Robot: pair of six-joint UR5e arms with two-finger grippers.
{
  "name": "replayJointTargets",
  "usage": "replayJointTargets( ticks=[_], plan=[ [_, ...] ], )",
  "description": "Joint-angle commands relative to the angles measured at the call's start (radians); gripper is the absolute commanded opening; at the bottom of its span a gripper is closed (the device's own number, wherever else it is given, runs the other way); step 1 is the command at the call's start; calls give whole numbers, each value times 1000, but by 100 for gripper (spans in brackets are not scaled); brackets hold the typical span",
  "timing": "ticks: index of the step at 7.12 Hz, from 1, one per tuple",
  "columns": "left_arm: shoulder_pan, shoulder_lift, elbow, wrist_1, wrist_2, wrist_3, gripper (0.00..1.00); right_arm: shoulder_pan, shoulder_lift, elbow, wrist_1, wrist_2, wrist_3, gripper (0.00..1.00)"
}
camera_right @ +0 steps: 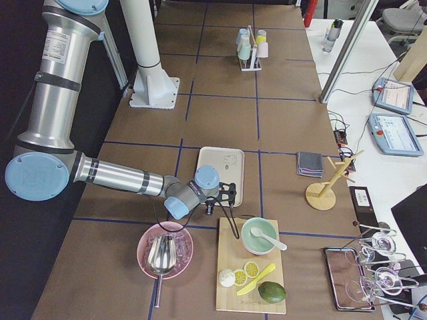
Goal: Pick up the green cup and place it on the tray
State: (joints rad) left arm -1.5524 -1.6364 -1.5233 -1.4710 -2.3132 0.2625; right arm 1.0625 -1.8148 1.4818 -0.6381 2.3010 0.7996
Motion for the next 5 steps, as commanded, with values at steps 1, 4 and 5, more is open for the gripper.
replayJointTargets(
  ticks=[1,4,5],
  plan=[
    [0,1,0,0,0,0,100,-1,0,-2,0,0,0,20],
    [0,1,0,1,0,1,100,-3,-1,-2,0,0,-22,0],
    [0,1,0,0,0,1,100,-3,-1,2,0,0,-22,0]
  ],
)
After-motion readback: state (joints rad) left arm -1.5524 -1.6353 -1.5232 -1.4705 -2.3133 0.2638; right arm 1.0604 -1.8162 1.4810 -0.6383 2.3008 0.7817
